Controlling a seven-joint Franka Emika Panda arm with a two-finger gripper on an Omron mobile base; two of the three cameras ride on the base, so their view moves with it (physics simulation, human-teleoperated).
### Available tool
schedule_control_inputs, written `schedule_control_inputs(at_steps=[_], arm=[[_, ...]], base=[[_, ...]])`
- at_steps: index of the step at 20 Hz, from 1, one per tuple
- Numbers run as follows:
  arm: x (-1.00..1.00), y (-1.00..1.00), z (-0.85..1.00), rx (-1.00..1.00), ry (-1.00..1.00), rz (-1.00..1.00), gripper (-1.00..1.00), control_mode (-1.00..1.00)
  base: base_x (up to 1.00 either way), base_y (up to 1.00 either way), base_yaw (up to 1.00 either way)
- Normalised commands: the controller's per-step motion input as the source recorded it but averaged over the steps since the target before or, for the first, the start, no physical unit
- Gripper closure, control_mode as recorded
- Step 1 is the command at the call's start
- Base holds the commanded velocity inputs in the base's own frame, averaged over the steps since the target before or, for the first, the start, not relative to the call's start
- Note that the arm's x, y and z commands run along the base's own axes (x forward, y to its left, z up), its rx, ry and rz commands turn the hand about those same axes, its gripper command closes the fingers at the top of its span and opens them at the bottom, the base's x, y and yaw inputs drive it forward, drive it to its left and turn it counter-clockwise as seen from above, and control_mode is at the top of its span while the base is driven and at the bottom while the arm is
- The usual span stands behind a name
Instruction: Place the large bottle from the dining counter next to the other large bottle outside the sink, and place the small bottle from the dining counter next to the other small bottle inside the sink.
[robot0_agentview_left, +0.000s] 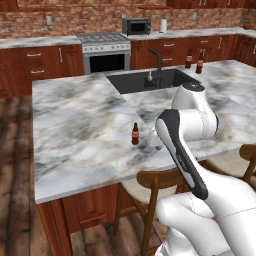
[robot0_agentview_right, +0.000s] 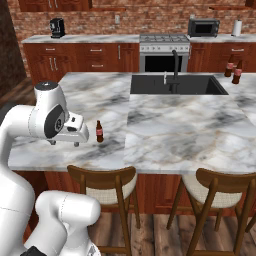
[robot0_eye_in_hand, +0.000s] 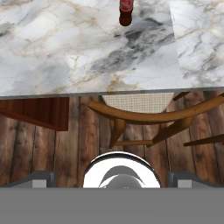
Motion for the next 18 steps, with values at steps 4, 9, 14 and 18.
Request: schedule_control_inputs(at_steps=[4,9,14,18], arm=[[0.0,0.0,0.0,0.0,0.0,0.0,-1.0,1.0],[0.0,0.0,0.0,0.0,0.0,0.0,-1.0,1.0],[0.04,0.02,0.0,0.0,-0.01,0.0,-1.0,-1.0],[0.37,0.09,0.03,0.0,0.0,0.0,-1.0,-1.0]], base=[[0.0,0.0,0.0],[0.0,0.0,0.0],[0.0,0.0,0.0],[0.0,0.0,0.0]])
